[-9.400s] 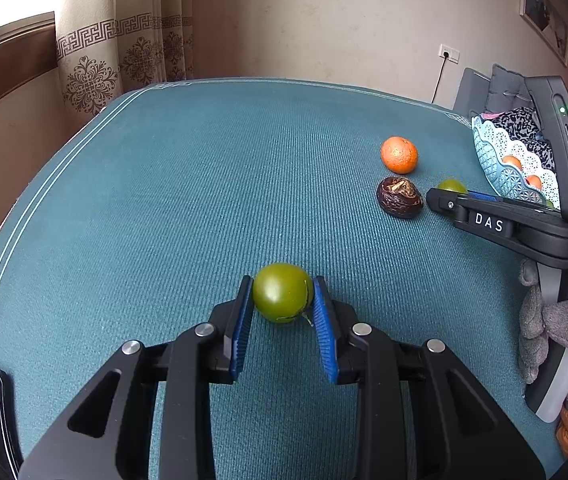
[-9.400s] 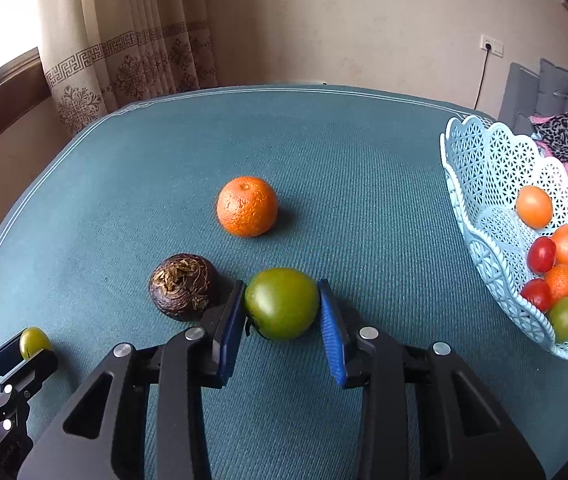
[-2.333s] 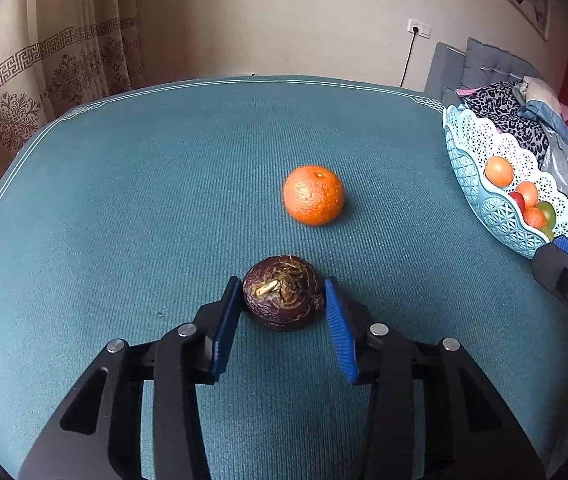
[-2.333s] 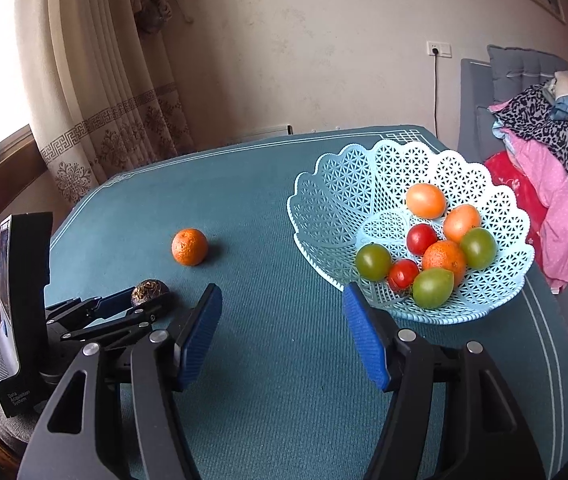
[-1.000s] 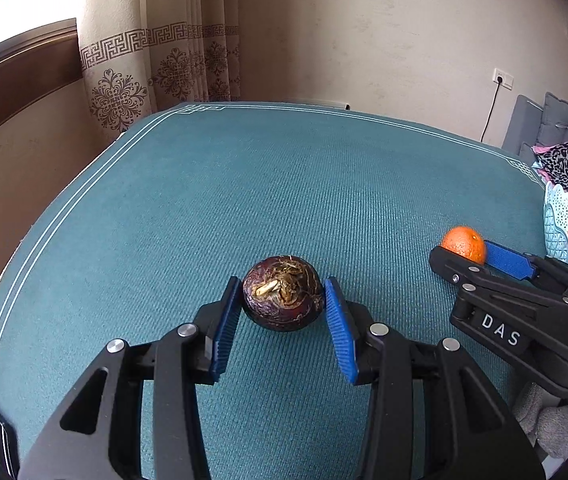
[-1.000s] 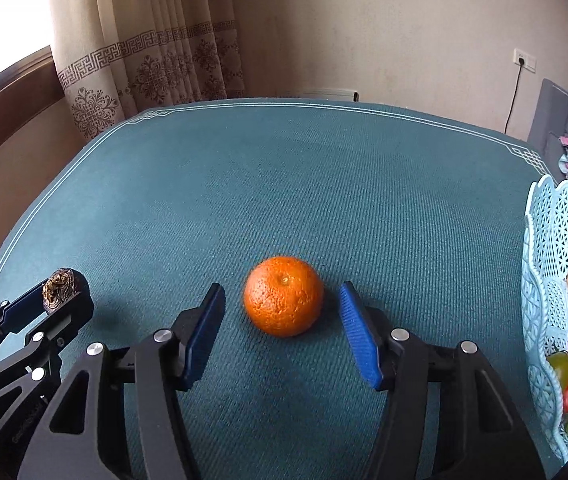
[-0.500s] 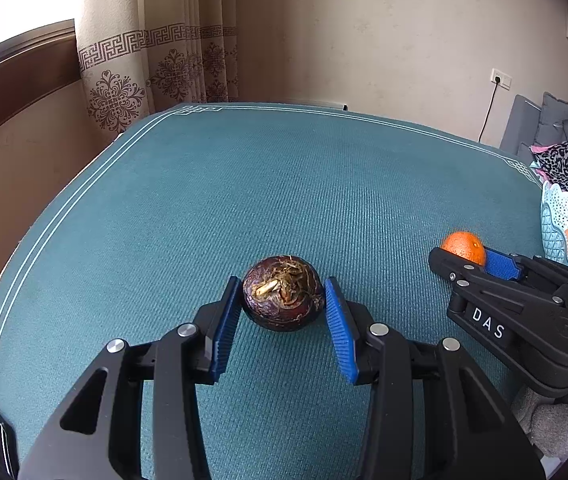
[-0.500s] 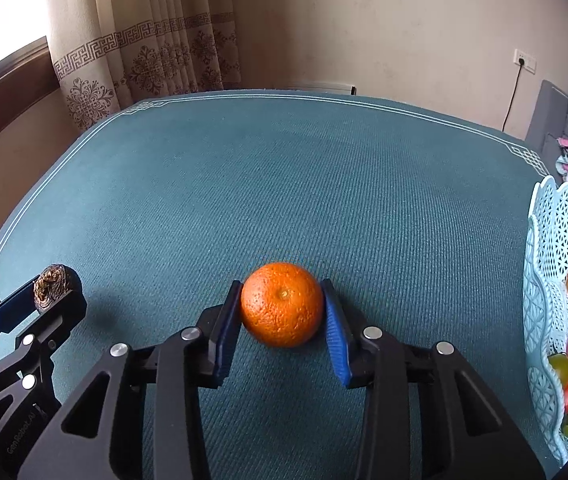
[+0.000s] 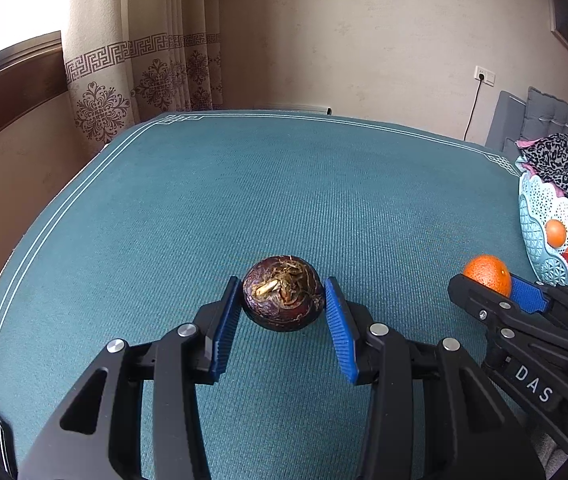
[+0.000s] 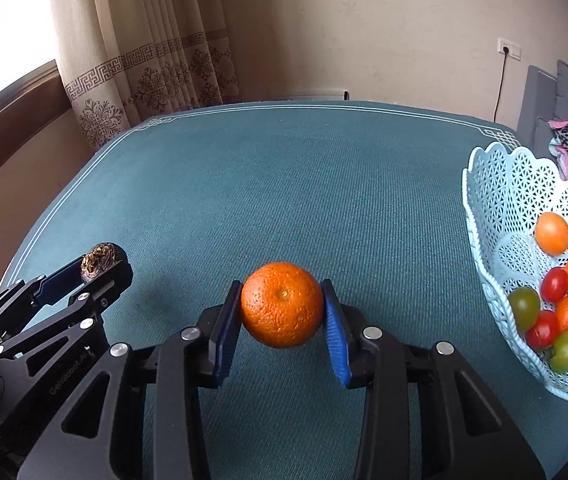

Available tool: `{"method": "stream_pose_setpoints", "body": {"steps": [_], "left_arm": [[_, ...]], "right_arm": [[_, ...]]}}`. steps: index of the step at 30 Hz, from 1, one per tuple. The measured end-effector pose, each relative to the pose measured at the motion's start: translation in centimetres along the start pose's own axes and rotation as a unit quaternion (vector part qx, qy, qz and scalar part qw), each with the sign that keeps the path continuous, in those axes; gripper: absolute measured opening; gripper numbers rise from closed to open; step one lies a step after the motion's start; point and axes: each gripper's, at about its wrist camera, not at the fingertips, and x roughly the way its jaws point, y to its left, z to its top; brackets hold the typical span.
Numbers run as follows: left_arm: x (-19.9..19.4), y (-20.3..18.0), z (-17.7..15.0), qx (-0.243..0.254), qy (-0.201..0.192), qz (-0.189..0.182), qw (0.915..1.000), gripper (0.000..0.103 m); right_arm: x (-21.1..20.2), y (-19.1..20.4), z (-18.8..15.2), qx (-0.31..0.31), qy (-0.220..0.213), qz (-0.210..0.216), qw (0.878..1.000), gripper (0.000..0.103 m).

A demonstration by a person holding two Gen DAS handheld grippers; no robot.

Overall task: Organize fruits
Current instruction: 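Grasp the last orange with the right gripper while the left holds the avocado, then carry the orange and avocado over the basket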

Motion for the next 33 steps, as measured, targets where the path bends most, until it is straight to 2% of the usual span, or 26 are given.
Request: {"method": "stream_pose_setpoints", "body": {"steps": [16, 25, 33], "left_arm": [[-3.4, -3.3, -0.7, 0.039, -0.026, -0.034, 0.9983, 0.043], [-4.7, -4.8, -1.3, 0.059, -0.025, -0.054, 0.9965, 0.043], [-6.7, -6.4, -1.5, 0.08, -0.036, -0.06, 0.9944, 0.043]], "right_arm": [[-5.4, -1.8, -2.8, 0.025, -0.024, -0.016, 0.999, 0.038], [-8.1, -3.2, -4.2, 0.045, -0.04, -0.019, 0.998, 0.038], [-10.2, -5.2, -5.2, 0.072, -0.055, -0.017, 0.996, 0.038]]}}
